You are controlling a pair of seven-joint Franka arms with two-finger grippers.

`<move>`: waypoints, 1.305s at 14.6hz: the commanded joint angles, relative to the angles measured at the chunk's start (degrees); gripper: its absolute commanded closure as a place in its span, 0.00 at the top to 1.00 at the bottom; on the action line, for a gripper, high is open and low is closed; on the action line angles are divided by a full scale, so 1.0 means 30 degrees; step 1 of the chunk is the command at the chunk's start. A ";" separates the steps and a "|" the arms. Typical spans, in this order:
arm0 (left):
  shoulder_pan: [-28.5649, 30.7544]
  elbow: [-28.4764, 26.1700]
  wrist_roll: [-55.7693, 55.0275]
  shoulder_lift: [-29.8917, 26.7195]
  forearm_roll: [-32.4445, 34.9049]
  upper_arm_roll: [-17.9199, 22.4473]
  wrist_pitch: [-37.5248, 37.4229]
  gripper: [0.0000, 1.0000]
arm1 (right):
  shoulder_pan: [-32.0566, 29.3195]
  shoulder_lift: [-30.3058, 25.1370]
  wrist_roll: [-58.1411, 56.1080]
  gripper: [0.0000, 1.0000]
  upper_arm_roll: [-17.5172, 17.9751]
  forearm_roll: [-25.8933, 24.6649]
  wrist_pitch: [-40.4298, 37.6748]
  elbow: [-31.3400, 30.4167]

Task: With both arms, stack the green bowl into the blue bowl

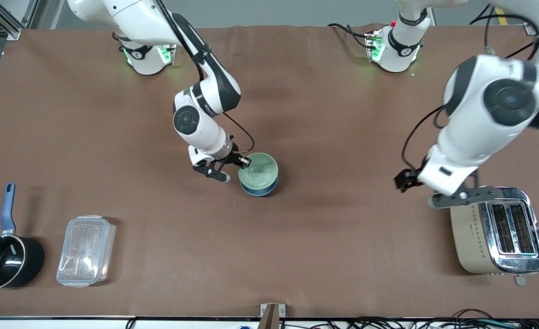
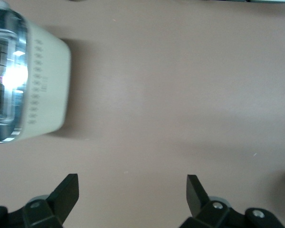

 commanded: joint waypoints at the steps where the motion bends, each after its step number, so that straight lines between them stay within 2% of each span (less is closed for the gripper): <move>1: 0.0631 -0.0833 0.2760 -0.2606 -0.0052 -0.0253 -0.2291 1.00 | 0.0278 0.0271 0.0395 0.01 -0.0228 0.0145 0.0314 0.0286; 2: 0.0749 -0.0921 0.3178 -0.3573 -0.0517 -0.0225 -0.3523 1.00 | 0.0307 0.0330 0.0394 0.01 -0.0228 0.0145 0.0432 0.0228; 4: 0.1070 -0.1067 0.3533 -0.4807 -0.0727 -0.0224 -0.4322 1.00 | 0.0307 0.0506 0.0424 0.02 -0.0199 0.0145 0.0463 0.0257; 8: 0.1892 -0.1593 0.3912 -0.6010 -0.2743 0.0096 -0.5029 1.00 | 0.0336 0.0623 0.0424 0.10 -0.0198 0.0175 0.0463 0.0257; 11: -0.0093 -0.3200 0.4031 -0.7239 -0.3100 0.2668 -0.4971 1.00 | 0.0336 0.0653 0.0424 0.18 -0.0198 0.0175 0.0463 0.0286; 12: -0.0274 -0.3613 0.4235 -0.7563 -0.3100 0.2966 -0.4971 1.00 | 0.0336 0.0653 0.0424 0.20 -0.0198 0.0233 0.0434 0.0315; 13: -0.0275 -0.4081 0.4527 -0.7944 -0.3100 0.3027 -0.4971 1.00 | 0.0336 0.0653 0.0424 0.26 -0.0198 0.0233 0.0375 0.0315; 14: -0.0246 -0.4376 0.4733 -0.8238 -0.3100 0.3115 -0.4971 1.00 | 0.0307 0.0624 0.0482 0.36 -0.0198 0.0233 0.0375 0.0315; 15: -0.0159 -0.4524 0.4793 -0.8415 -0.3187 0.3086 -0.4971 1.00 | 0.0133 0.0391 0.0656 0.53 -0.0227 0.0233 0.0172 0.0344; 17: -0.0099 -0.4496 0.4793 -0.8475 -0.3422 0.3115 -0.5087 1.00 | -0.0015 -0.0833 0.1443 1.00 -0.0403 0.0233 0.0111 0.0258; 19: -0.0041 -0.4438 0.4823 -0.8387 -0.3452 0.3115 -0.5059 1.00 | -0.0366 -0.2387 0.1742 1.00 -0.1336 0.0146 -0.1226 0.0198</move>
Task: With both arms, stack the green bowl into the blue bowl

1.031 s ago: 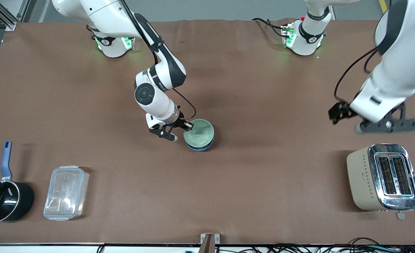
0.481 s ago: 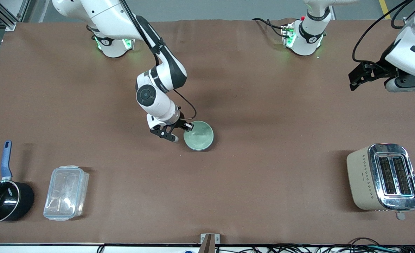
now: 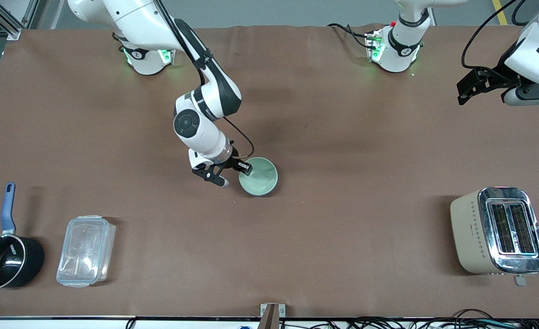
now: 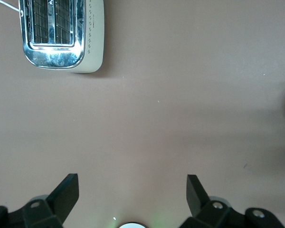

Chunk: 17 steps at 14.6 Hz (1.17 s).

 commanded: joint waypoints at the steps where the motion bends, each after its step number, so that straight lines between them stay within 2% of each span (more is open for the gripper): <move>1: 0.0010 -0.0364 0.0403 -0.0344 -0.0440 0.0173 0.0104 1.00 | -0.0497 -0.2869 0.0275 1.00 -0.1510 0.0086 -0.2442 -0.0543; 4: 0.0010 -0.0305 0.0810 -0.0256 -0.0469 0.0173 0.0104 1.00 | -0.0527 -0.4861 -0.1913 1.00 -0.4116 0.0027 -0.4671 -0.1182; 6: 0.0010 -0.0276 0.1106 -0.0227 -0.0556 0.0173 0.0104 1.00 | -0.0556 -0.7169 -0.3265 1.00 -0.5147 -0.0322 -0.4534 -0.3926; 8: 0.0010 -0.0305 0.1135 -0.0109 -0.0733 0.0202 0.0075 1.00 | -0.0672 -0.9368 -0.4207 1.00 -0.5881 -0.2043 -0.4502 -0.6216; 10: 0.0272 -0.0363 0.1223 -0.0051 -0.0703 0.0231 -0.0101 1.00 | -0.1751 -1.0809 -0.4209 1.00 -0.5943 -0.5173 -0.4939 -0.7103; 11: 0.0274 -0.0305 0.1252 -0.0051 -0.0703 0.0231 -0.0102 1.00 | -0.2309 -1.1395 -0.4238 1.00 -0.5943 -0.6087 -0.5667 -0.7338; 17: 0.0274 -0.0158 0.1780 0.0154 -0.0674 0.0231 -0.0102 1.00 | -0.6381 -1.3333 -0.9444 1.00 -0.5972 -0.6885 -0.9243 -0.7079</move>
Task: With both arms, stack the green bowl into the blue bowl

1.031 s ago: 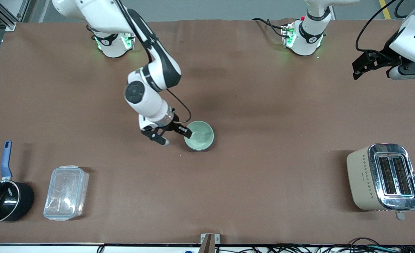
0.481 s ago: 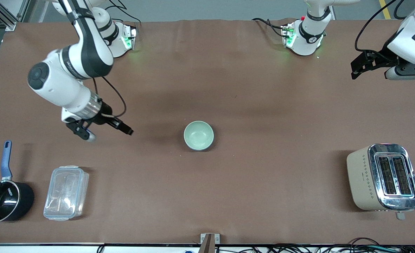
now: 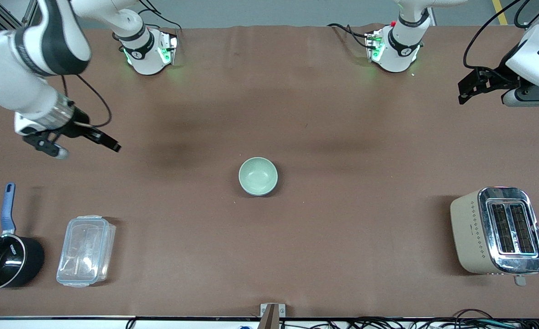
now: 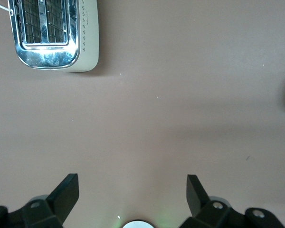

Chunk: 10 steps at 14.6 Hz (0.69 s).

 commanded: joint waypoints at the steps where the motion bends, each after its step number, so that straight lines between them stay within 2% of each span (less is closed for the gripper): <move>1: 0.0030 0.0134 0.0442 0.0073 -0.0254 0.0078 -0.0104 1.00 | -0.1715 -0.0967 -0.2300 1.00 0.0244 -0.0718 -0.1011 0.0026; 4: 0.0059 0.1595 0.0471 0.0979 -0.0136 0.0078 -0.0104 1.00 | -0.3181 -0.0646 -0.5258 1.00 0.0215 -0.0926 -0.2358 0.2687; 8: 0.0089 0.1775 0.0442 0.1128 -0.0136 0.0107 -0.0104 1.00 | -0.5319 0.1489 -0.9856 1.00 0.0243 -0.0780 -0.4293 0.7520; 10: 0.0089 0.1804 0.0413 0.1128 -0.0136 0.0165 -0.0104 1.00 | -0.5910 0.2894 -1.0978 1.00 0.0595 -0.0633 -0.5899 1.0154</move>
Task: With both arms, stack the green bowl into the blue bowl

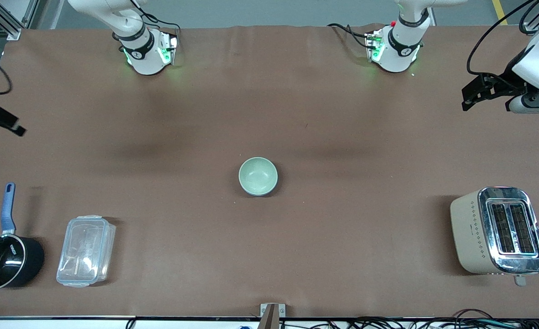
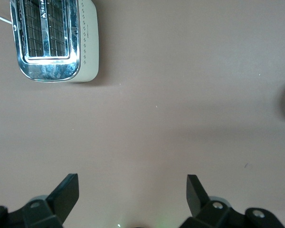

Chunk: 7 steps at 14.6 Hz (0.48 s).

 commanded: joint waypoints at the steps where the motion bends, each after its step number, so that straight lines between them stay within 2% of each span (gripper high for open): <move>1: 0.0137 0.0427 0.0323 0.0126 -0.0107 0.0170 -0.0200 1.00 | -0.0809 0.3012 -0.1073 1.00 0.0534 0.0014 -0.2632 0.4683; 3: 0.0546 0.0427 0.0411 0.0126 -0.0136 0.0200 -0.0200 1.00 | -0.0868 0.3955 -0.0985 1.00 0.0709 0.0015 -0.4713 0.6975; 4: 0.0548 0.0427 0.0382 0.0126 -0.0136 0.0200 -0.0200 1.00 | -0.1304 0.3958 -0.1043 1.00 0.1261 0.0014 -0.5071 0.7245; 7: 0.0577 0.0427 0.0353 -0.0020 -0.0136 0.0200 -0.0316 1.00 | -0.4169 0.3724 -0.0142 1.00 0.5093 -0.0569 -0.6299 0.7073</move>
